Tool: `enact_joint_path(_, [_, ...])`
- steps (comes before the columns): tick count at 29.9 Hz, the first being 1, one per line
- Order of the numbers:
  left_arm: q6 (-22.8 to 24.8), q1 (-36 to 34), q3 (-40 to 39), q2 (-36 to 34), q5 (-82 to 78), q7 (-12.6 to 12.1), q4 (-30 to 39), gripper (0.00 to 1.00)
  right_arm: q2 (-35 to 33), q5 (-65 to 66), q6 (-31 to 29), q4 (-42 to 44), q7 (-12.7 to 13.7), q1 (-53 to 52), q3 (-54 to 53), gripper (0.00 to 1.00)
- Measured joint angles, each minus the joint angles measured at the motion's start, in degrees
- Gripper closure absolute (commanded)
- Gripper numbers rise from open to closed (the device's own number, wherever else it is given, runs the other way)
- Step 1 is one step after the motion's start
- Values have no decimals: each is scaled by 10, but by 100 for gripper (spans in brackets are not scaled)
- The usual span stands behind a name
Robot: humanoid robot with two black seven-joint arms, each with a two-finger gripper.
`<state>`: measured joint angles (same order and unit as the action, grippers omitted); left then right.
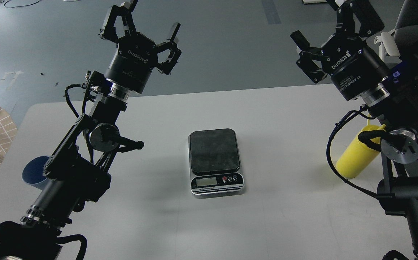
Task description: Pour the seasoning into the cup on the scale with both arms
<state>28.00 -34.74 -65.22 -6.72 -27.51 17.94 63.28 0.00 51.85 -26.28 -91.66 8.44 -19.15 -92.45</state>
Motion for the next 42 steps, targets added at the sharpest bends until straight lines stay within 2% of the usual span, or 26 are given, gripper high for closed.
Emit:
enact_joint_path(7, [0,-6,-1,-19,-9,13,9,1,0,0,0,0,0,1,0,0])
enact_joint_path(12, [0,-26,-1,-111,-153,55,61,1,0,0,0,0,0,9,-1,0])
enact_joint_path(18, [0,-38,1,-224,-418,66,89,1,0,1,0,1,0,21,-2,0])
enact_joint_path(20, [0,-37,1,-257,-455,69,97,1,0,1,0,1,0,22,-1,0])
enact_joint_path(23, [0,-19,18,-321,-482,91,122,1,0,1,0,1,0,23,-1,0])
enact_joint_path(26, [-1,12,44,-364,-522,99,151,1,0,1,0,1,0,23,-1,0])
enact_joint_path(33, [-112,116,61,-473,-668,101,164,2,0,2,0,-13,0,24,-3,0])
enact_joint_path(35, [-137,138,66,-494,-683,101,161,2,0,2,1,-15,0,25,-3,0])
enact_joint_path(39, [-216,193,68,-542,-692,101,156,2,0,1,9,-19,0,34,-3,0])
enact_joint_path(42, [-249,227,68,-578,-692,101,155,2,0,1,10,-22,0,40,-3,0])
